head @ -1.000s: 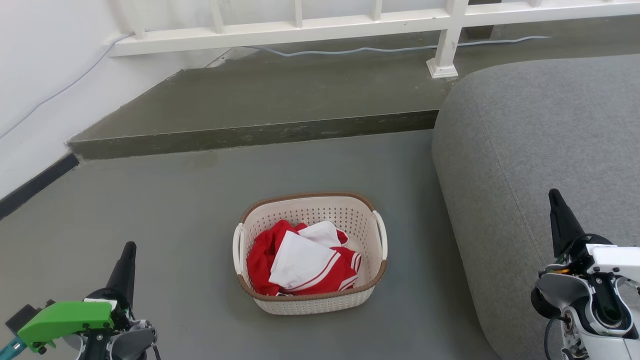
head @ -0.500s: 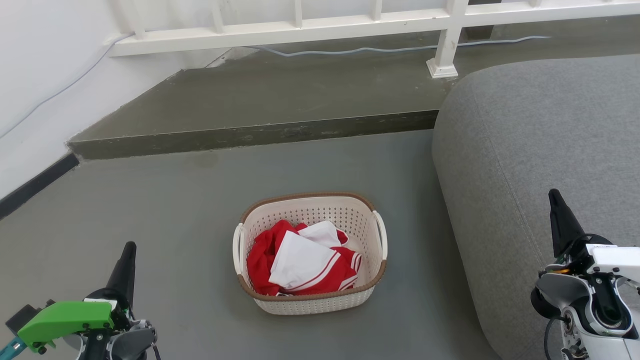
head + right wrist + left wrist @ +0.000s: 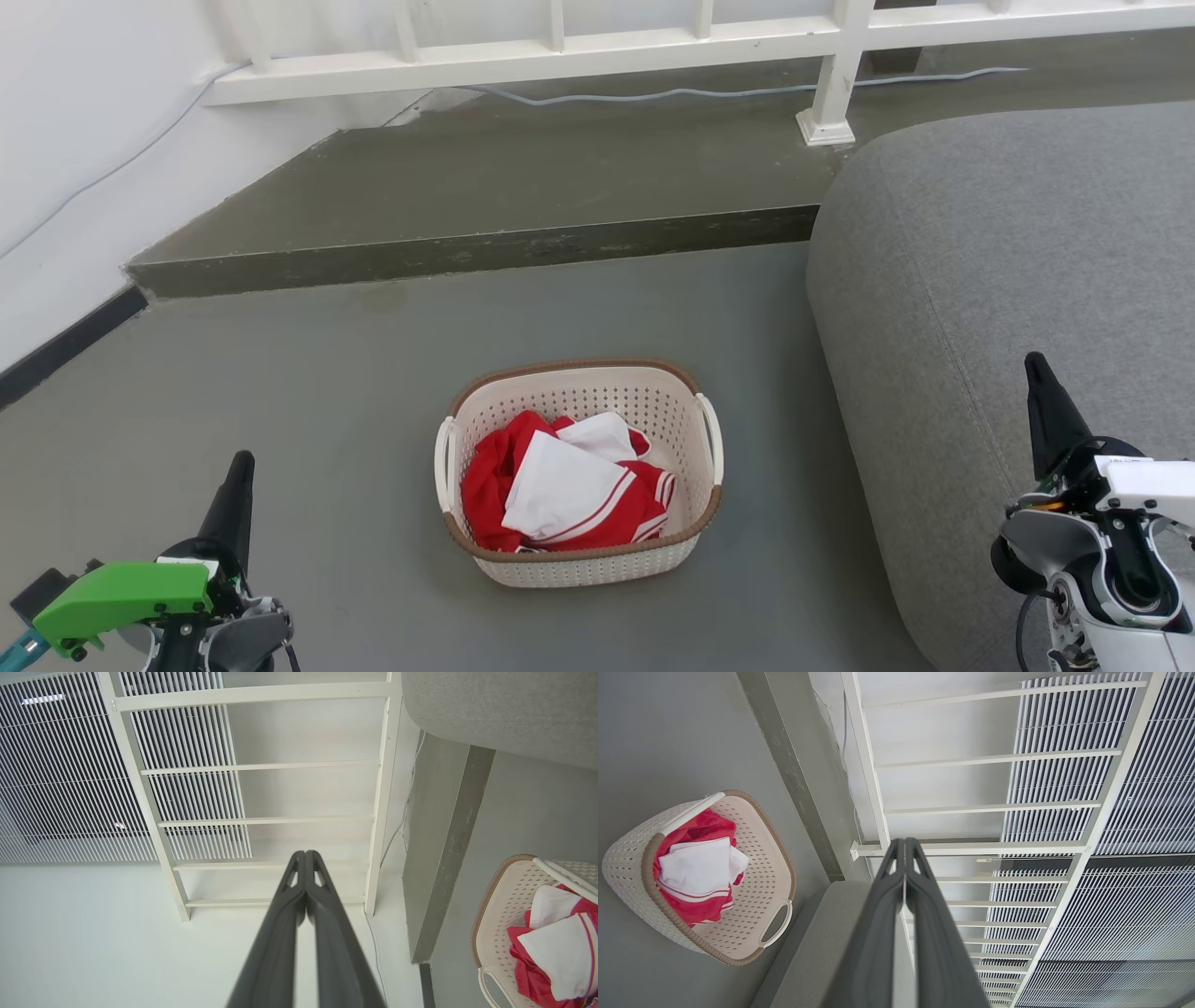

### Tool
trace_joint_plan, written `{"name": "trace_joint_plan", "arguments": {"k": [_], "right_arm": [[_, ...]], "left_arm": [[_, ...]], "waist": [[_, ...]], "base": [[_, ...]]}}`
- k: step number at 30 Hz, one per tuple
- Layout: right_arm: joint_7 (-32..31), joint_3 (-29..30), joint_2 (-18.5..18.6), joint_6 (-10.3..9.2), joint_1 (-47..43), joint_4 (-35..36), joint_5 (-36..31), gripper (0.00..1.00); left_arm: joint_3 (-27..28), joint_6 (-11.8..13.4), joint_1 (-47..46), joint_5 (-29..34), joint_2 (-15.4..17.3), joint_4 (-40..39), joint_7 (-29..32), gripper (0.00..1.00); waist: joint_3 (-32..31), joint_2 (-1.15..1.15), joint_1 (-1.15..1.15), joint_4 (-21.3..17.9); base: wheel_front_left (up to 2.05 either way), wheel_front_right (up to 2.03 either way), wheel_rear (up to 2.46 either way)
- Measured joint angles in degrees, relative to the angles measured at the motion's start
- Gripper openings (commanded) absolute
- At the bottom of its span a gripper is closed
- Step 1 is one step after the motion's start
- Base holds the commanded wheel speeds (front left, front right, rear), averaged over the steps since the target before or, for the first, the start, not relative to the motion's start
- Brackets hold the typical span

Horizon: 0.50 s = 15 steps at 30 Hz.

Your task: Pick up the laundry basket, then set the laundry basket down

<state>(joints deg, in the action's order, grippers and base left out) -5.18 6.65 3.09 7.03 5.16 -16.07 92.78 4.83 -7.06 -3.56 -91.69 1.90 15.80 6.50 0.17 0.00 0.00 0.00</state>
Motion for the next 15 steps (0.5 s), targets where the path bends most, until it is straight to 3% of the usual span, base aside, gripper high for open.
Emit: {"name": "trace_joint_plan", "arguments": {"k": [15], "right_arm": [[0.0,0.0,-0.1,0.00,0.0,0.0,0.0,0.00]], "left_arm": [[0.0,0.0,0.0,0.0,0.0,0.0,0.0,0.00]], "waist": [[0.0,0.00,0.00,0.0]], "base": [[0.00,0.00,0.00]]}}
